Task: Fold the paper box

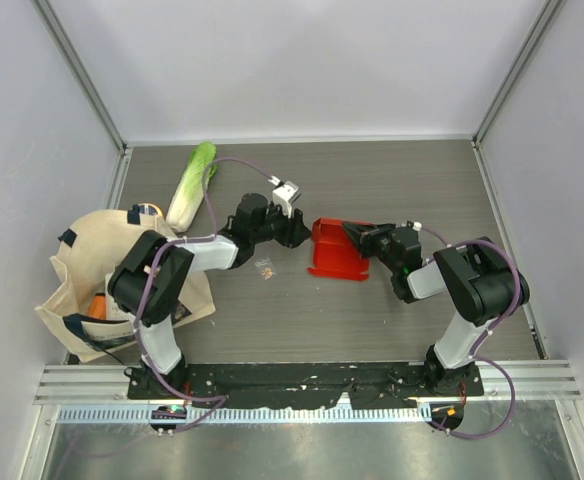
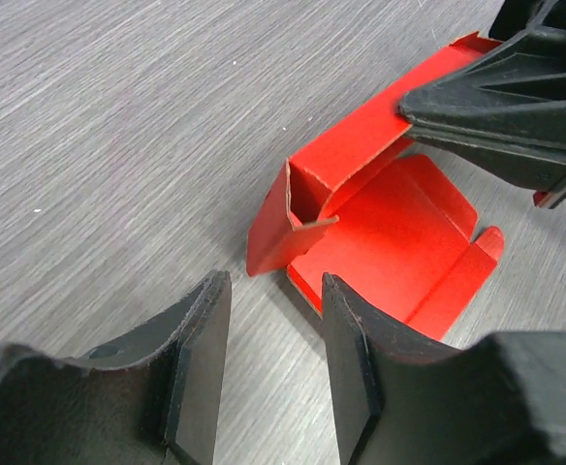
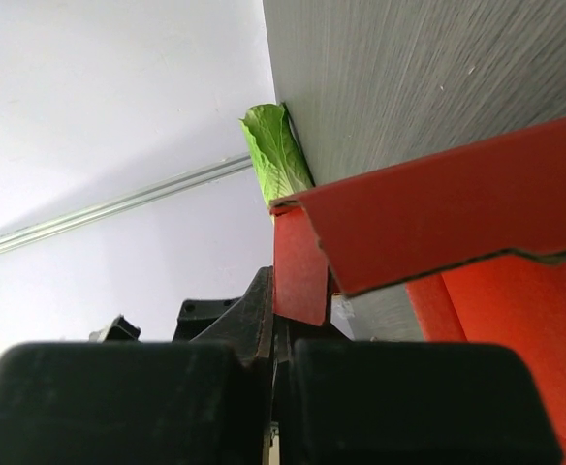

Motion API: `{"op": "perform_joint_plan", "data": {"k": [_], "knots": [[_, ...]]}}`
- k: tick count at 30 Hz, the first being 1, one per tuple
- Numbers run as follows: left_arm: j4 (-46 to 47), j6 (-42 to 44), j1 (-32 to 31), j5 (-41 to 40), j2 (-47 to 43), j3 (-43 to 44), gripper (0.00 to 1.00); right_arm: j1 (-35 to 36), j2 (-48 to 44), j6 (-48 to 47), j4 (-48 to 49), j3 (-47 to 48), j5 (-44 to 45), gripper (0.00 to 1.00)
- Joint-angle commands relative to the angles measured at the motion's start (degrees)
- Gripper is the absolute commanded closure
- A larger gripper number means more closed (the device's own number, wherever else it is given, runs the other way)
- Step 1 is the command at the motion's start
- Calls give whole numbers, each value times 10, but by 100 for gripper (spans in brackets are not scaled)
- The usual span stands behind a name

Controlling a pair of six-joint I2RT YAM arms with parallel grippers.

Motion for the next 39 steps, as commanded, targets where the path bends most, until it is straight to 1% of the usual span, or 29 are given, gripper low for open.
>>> {"op": "perform_joint_plan", "data": {"k": [1,2,7,11,13,14,17,19,22,23,25,28,29,30,32,34,36,38,39], "knots": [[-22,63,3,48,31,56,53,-2,5,-1,32,9,-10,99],[-20,78,3,51,35,59,52,-3,4,0,32,9,-9,99],[-50,103,3,64,67,101,52,-2,11,0,37,12,-13,99],[-63,109,2,68,81,118,57,-2,13,-1,37,14,-16,99],[-77,128,2,71,91,130,59,-2,12,-1,37,15,-16,99],[-78,129,1,71,95,133,64,-3,12,0,37,16,-15,99],[-68,124,-6,57,93,133,68,-2,15,2,36,17,-16,99],[-59,115,-12,39,94,135,69,0,16,7,35,17,-13,99],[-43,94,-28,0,95,134,68,6,21,13,38,16,-9,99],[-41,89,-38,-27,97,136,68,6,22,17,37,16,-9,99],[-33,72,-48,-35,100,139,69,11,22,21,35,15,-6,99],[-17,58,-71,-92,101,136,77,16,22,27,34,11,2,99],[-13,53,-78,-107,100,133,77,19,21,30,33,10,6,99],[5,50,-84,-141,98,125,76,19,20,36,32,6,9,99],[25,45,-100,-164,96,114,68,23,15,38,25,3,16,99],[43,35,-113,-198,94,103,68,25,9,38,11,1,23,99],[44,25,-119,-235,99,105,72,27,0,39,6,-3,27,99],[48,23,-127,-254,101,105,75,30,-8,40,1,-5,34,99],[48,21,-129,-285,101,105,80,30,-11,39,-5,-4,34,99]]}}
